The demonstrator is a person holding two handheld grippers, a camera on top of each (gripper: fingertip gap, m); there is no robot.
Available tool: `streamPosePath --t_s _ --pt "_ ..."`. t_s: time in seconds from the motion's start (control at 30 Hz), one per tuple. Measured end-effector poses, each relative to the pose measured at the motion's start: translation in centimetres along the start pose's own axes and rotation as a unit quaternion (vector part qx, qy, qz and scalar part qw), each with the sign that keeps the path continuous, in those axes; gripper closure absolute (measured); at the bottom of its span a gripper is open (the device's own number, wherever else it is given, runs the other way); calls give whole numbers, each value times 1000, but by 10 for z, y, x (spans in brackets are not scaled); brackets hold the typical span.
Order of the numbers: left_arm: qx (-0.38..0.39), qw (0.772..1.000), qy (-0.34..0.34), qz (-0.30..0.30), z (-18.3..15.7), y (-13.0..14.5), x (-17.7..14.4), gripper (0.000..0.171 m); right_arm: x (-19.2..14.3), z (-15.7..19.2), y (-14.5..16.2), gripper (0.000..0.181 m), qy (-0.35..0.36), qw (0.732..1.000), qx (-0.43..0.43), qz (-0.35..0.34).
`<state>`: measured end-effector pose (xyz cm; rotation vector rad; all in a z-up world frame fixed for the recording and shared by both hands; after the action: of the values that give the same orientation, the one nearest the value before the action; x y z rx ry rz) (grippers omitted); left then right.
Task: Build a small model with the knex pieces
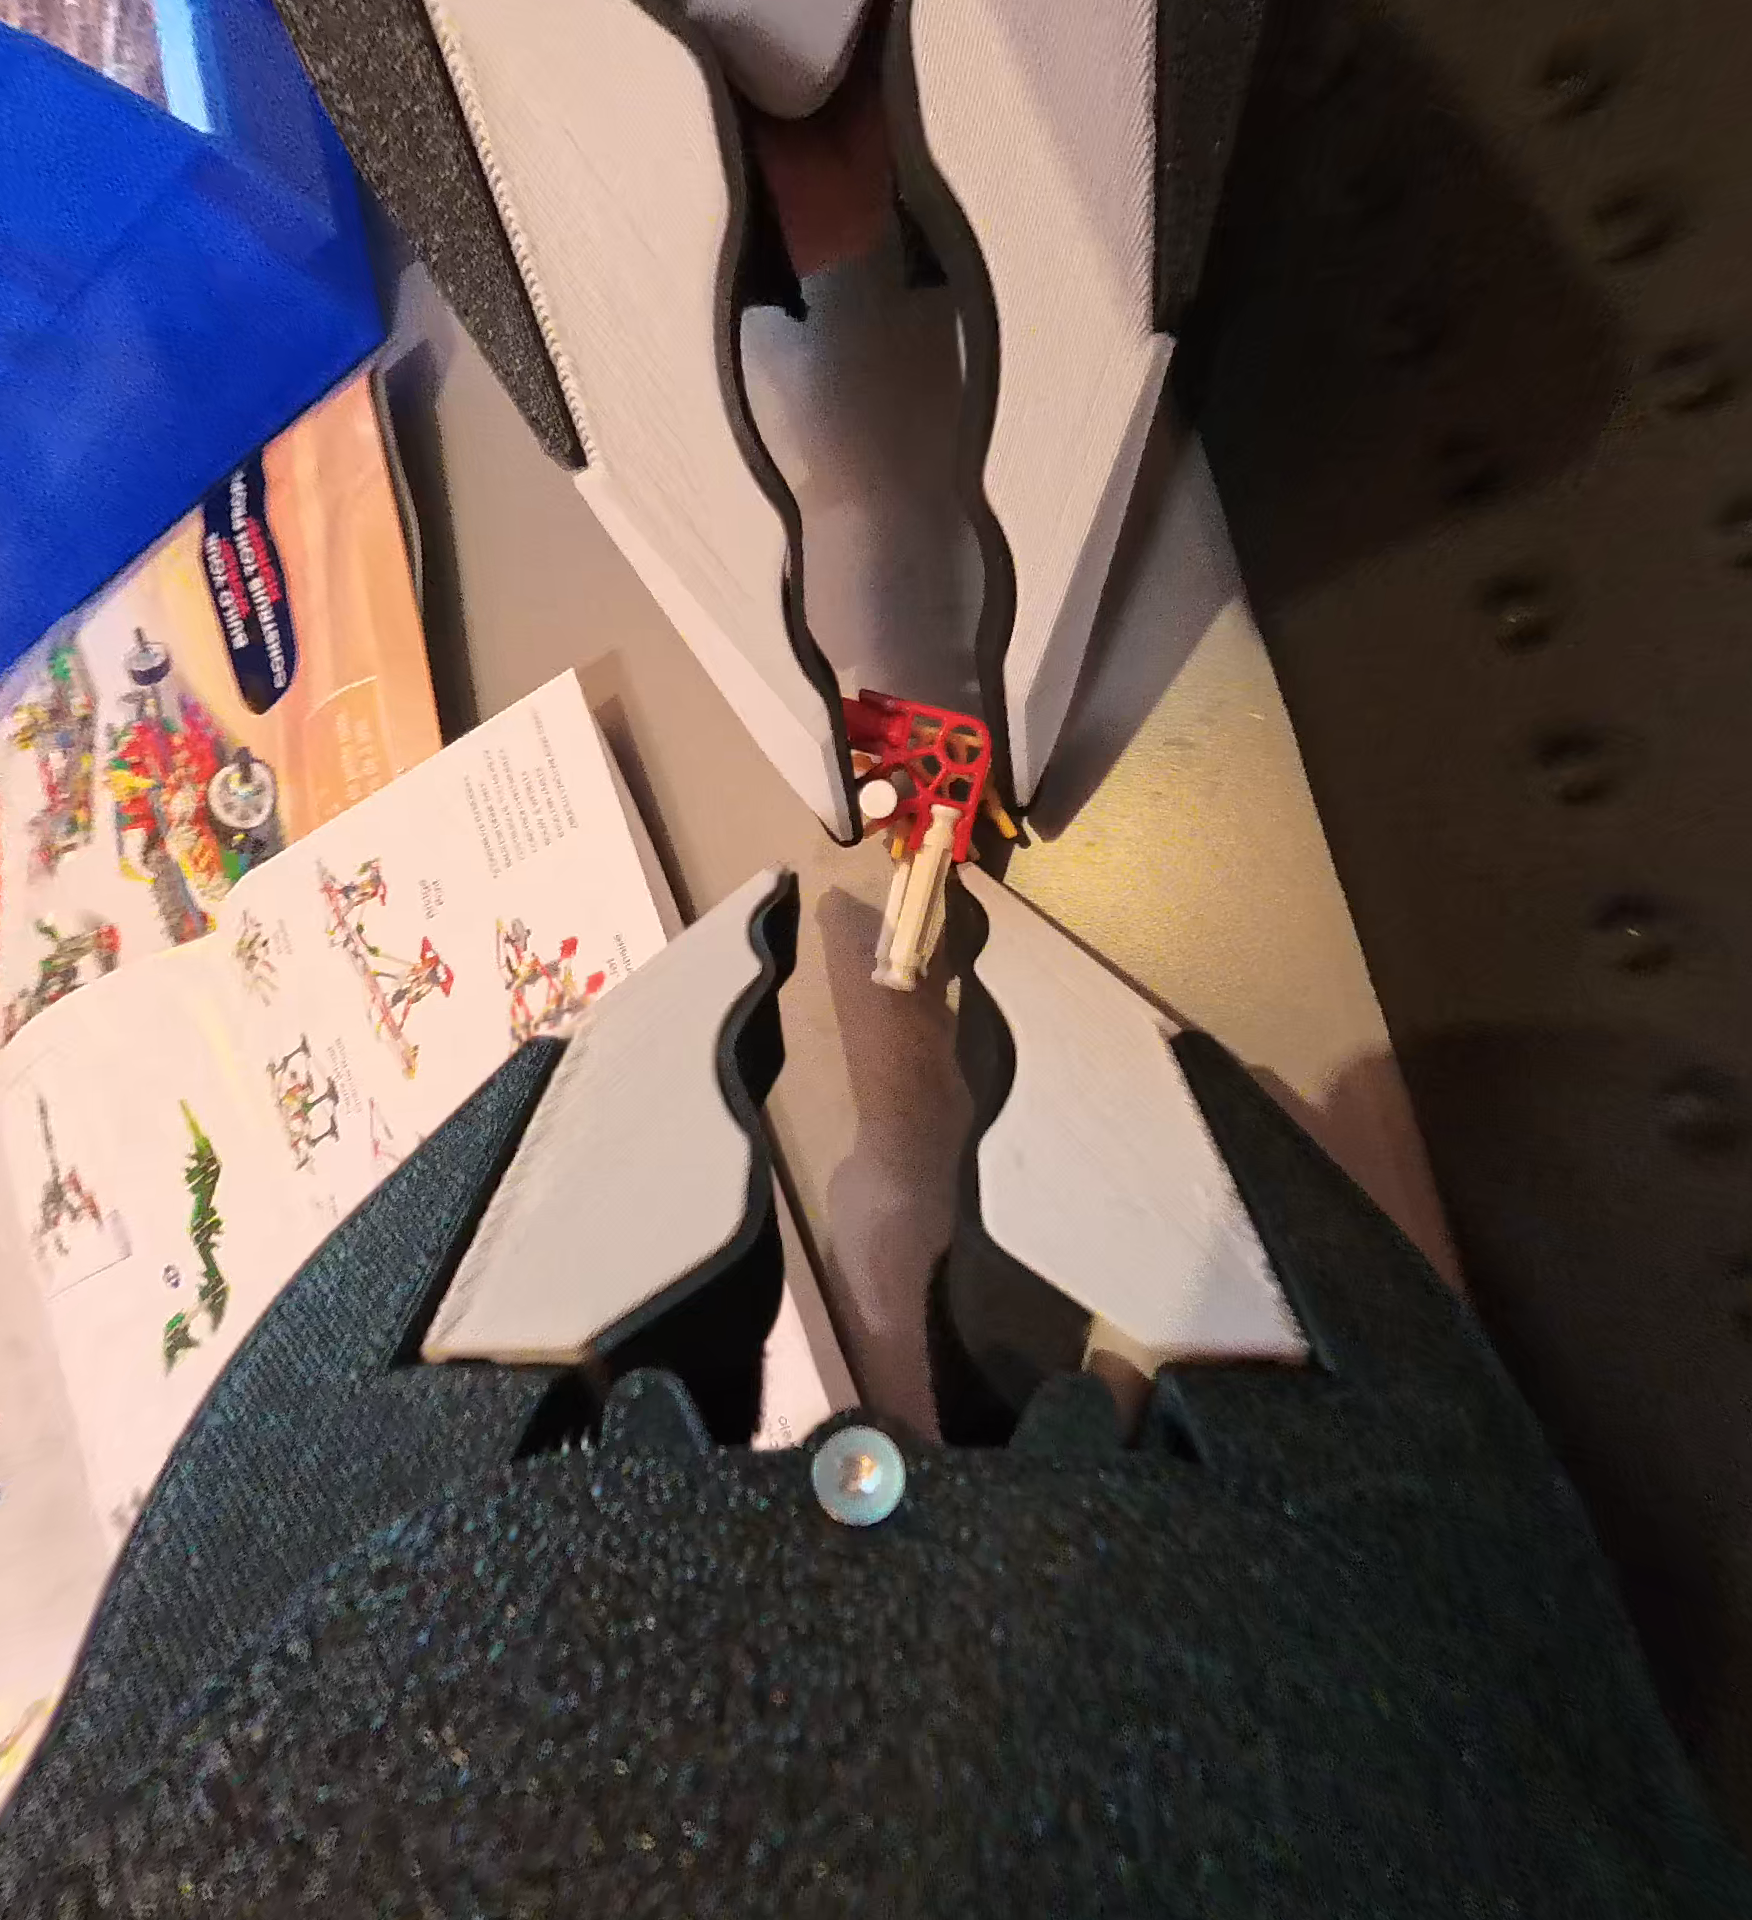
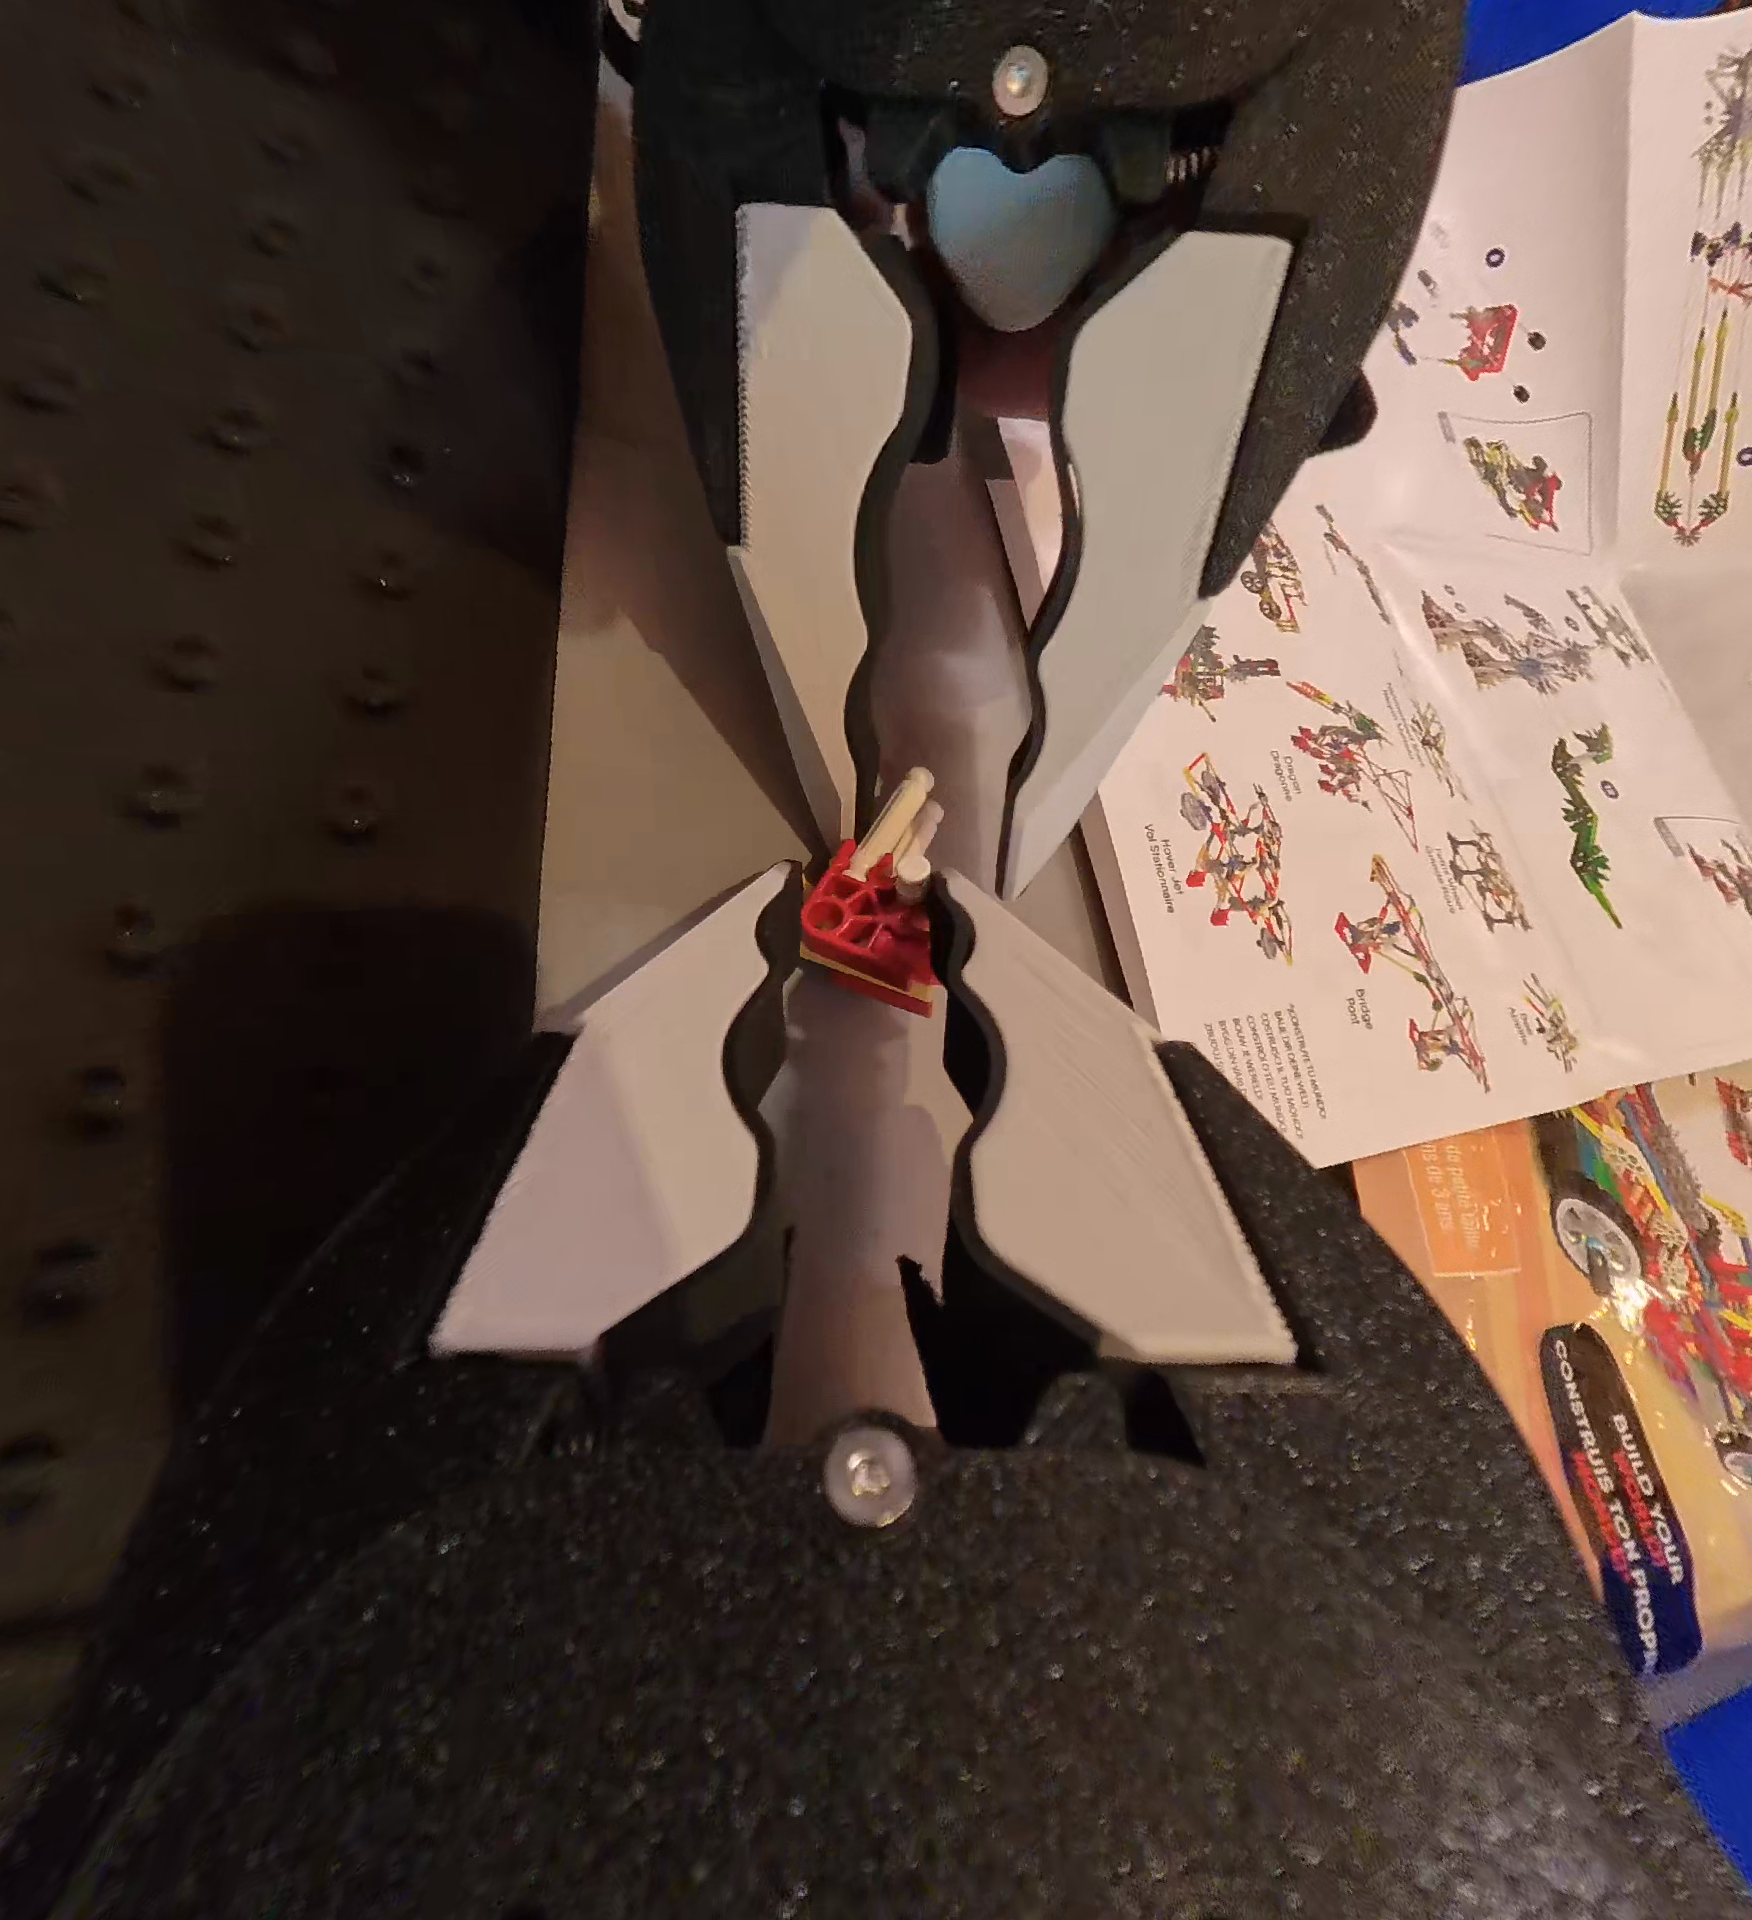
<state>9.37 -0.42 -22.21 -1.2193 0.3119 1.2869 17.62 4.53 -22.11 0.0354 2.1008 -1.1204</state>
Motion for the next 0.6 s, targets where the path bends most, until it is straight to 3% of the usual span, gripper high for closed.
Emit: streamPosePath --t_s 0.17,0.4,0.6 --pt "18 1000 -6 2 -8 0 1 166 -1 -1 1 157 -11 1000 9 -3" --pt "43 998 34 -7 -3 0 1 168 2 -4 -3 150 -34 998 -42 26" --pt "63 996 66 -21 -2 1 -1 169 2 -6 -2 154 -73 997 -9 11"
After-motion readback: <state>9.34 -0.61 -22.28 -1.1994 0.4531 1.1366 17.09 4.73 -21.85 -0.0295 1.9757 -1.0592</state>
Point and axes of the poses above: each gripper's, where its closed fingertips meet, x out along the fingers, y out of its underside, z = x × y across the jaws, the point moved 7 cm from there along -x, back along the fingers, and after that the axes turned 1 degree about z, right-handed, at the moved point
